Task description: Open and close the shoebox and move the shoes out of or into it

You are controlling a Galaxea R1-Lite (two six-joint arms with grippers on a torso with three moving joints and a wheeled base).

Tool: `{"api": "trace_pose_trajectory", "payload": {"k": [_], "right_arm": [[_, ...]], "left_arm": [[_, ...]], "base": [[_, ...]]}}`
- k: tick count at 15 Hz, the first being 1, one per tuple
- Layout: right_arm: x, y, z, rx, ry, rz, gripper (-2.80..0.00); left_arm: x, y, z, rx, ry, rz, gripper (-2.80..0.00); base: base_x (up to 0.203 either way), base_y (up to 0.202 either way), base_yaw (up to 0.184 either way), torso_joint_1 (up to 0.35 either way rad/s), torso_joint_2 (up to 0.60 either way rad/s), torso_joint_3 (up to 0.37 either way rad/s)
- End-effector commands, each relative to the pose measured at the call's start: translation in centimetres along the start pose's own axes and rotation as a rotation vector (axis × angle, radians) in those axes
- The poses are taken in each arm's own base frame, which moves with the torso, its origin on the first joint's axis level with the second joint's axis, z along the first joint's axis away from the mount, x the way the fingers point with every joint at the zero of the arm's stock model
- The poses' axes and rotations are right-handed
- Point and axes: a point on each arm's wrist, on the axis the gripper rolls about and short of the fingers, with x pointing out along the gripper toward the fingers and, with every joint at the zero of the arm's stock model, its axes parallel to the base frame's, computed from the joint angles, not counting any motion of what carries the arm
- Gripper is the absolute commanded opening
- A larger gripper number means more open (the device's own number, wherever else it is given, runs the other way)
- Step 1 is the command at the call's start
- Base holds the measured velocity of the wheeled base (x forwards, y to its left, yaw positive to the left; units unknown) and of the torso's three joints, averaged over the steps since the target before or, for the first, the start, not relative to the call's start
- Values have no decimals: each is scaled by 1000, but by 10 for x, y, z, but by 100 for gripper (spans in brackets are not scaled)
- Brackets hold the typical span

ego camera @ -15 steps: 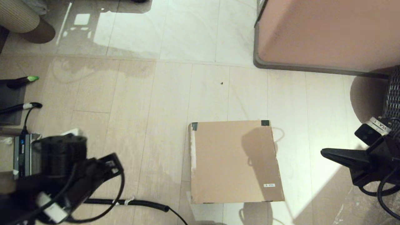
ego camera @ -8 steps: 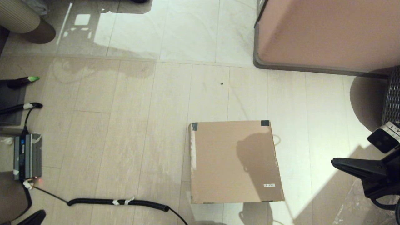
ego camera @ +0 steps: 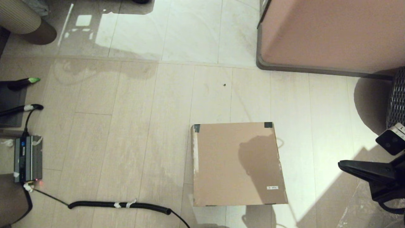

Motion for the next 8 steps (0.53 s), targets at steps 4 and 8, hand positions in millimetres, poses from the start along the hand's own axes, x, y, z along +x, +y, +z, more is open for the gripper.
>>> {"api": "trace_pose_trajectory", "payload": {"k": [4,8], "right_arm": [[0,-7,7,25,2,-5,-280],[1,-12,10,40,1,-8,-280]], "left_arm": [[-1,-2,-6,-24,-11,-80,-280],[-12,-1,-12,-15,-125,-124,-280]], "base": [[0,0,0,0,0,0],[0,0,0,0,0,0]]}}
